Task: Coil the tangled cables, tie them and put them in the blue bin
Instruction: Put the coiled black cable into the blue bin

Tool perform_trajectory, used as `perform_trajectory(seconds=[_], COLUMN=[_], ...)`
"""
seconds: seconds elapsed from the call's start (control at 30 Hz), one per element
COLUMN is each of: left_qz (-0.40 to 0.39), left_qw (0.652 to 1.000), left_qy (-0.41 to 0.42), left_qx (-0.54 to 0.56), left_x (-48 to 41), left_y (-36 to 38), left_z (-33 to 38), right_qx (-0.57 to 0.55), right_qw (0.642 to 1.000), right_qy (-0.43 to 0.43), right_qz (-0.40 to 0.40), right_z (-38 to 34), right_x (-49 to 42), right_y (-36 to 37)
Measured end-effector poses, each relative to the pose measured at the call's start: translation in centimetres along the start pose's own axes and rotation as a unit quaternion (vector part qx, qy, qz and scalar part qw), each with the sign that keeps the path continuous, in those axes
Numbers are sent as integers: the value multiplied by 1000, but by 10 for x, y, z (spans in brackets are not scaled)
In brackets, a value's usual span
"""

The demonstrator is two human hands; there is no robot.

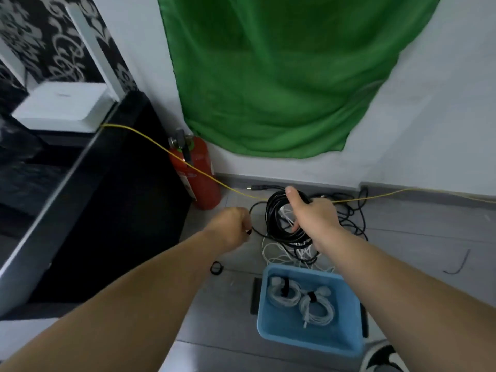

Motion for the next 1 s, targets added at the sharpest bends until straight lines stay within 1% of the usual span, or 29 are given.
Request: perform_trajectory(seconds=[0.07, 0.13, 0.27, 0.4, 0.5, 0.53, 0.6, 0.7, 0.8, 0.87, 1.0], left_qz=[8, 5, 23, 35, 12, 9, 21, 43, 25, 12, -16], left_qw=[996, 986, 964, 923, 884, 875, 869, 861, 851, 855, 873], left_qy=[17, 36, 92, 139, 184, 198, 212, 216, 207, 200, 186], left_qx=[90, 164, 250, 356, 429, 441, 446, 458, 482, 478, 451], left_x=[18, 39, 100, 153, 182, 187, 190, 186, 180, 174, 161], left_y=[-34, -68, -128, -160, -168, -167, -162, -153, -146, -144, -138], left_z=[22, 46, 101, 147, 170, 175, 178, 179, 181, 183, 184], right_qx=[1, -6, -35, -44, -74, -86, -96, -65, -35, -36, -36], right_qw=[1000, 999, 996, 993, 989, 987, 985, 985, 983, 982, 978], right_qy=[-26, -47, -83, -108, -130, -137, -143, -161, -179, -186, -203], right_qz=[13, 8, 20, 11, 7, 4, -7, -15, 3, 10, -4], right_z=[-20, -38, -68, -78, -81, -81, -80, -82, -86, -87, -89], right_x=[16, 31, 69, 94, 116, 124, 137, 148, 151, 151, 146], right_y=[-20, -37, -77, -96, -103, -104, -102, -101, -105, -109, -112])
Point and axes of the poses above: each hand's wrist, its own x-axis away from the middle knuckle, its own y-axis out of the palm, z = x × y, the point moved 4 cm from there along -x, towards the middle knuckle, and after that the axes turned 11 degrees about x, right-handed, at the moved point
